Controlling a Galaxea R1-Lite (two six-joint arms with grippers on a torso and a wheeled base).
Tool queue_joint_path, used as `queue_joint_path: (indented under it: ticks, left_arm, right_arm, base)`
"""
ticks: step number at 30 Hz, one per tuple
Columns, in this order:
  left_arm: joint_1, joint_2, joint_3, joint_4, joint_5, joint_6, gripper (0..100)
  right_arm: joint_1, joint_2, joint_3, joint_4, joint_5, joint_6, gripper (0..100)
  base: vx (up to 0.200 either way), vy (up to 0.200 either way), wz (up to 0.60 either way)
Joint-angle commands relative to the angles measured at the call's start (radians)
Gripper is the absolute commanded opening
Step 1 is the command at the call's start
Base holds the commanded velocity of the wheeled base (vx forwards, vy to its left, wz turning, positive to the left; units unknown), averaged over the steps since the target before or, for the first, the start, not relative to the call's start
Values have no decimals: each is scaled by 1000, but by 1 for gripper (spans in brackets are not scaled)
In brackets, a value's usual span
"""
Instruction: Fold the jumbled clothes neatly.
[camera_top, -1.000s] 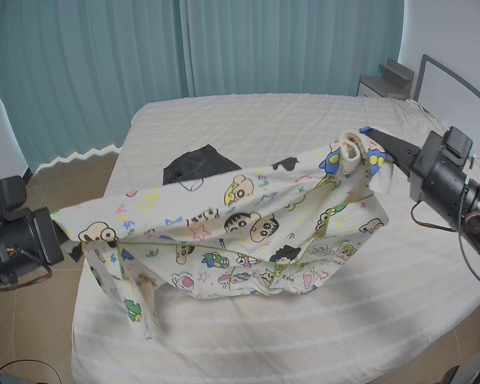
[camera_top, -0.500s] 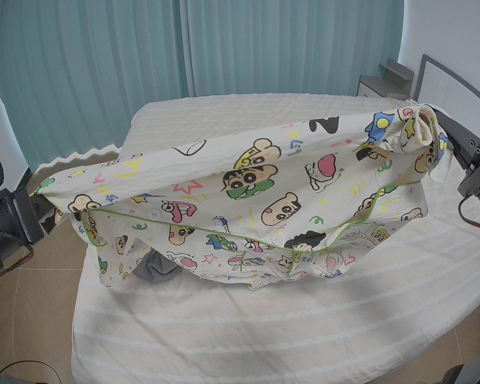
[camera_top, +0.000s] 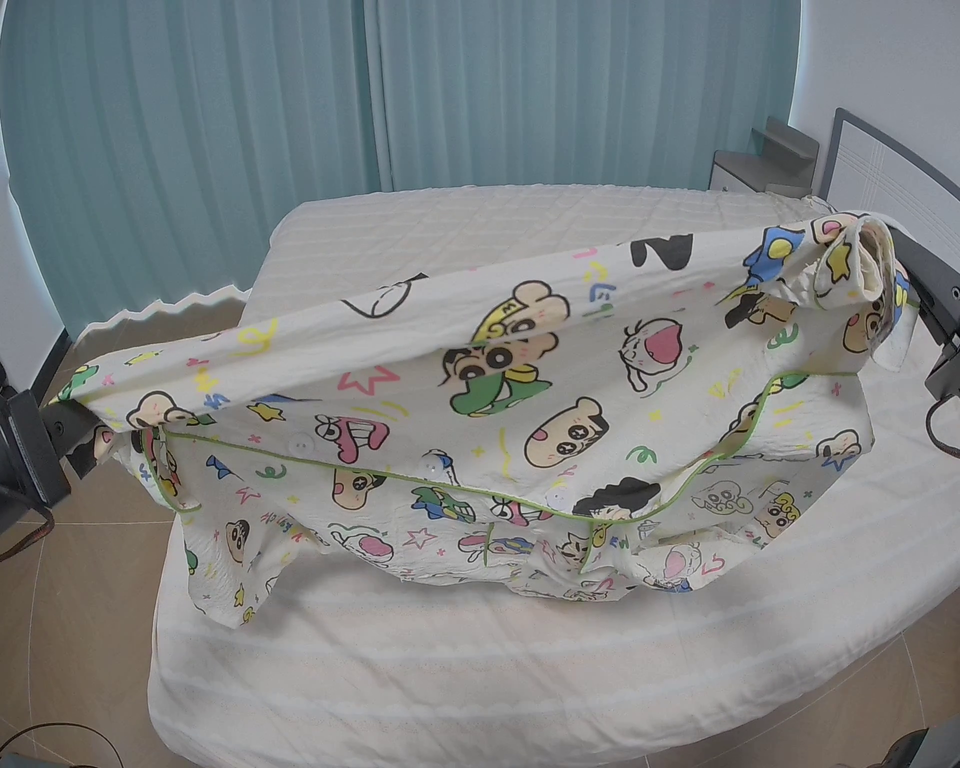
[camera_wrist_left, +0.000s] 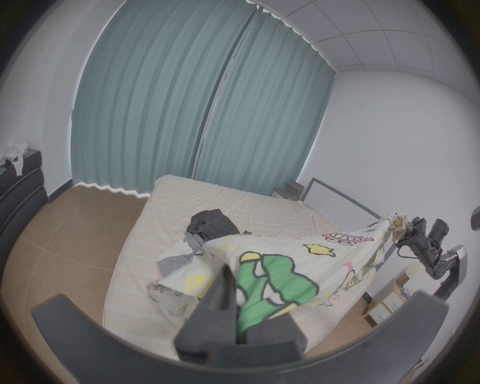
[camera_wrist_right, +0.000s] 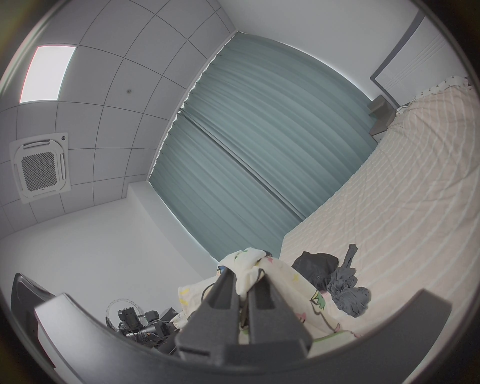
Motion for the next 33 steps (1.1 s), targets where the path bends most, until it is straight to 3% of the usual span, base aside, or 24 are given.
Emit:
queue_joint_path:
  ticks: [1,4,33]
  left_arm:
    - [-3,-13,18,-1,5,0,0]
    - [-5,-29,26,-1,0,2,0]
    - [-29,-33,40,-4,6,51,0]
  right_arm:
    - [-1,3,2,-1,0,0,0]
    - [-10,4,7,-1,1,-1,0]
    - [-61,-19,11,1,-2,-3,0]
  base:
    - [0,0,0]
    - [0,0,0]
    - [0,-200,0]
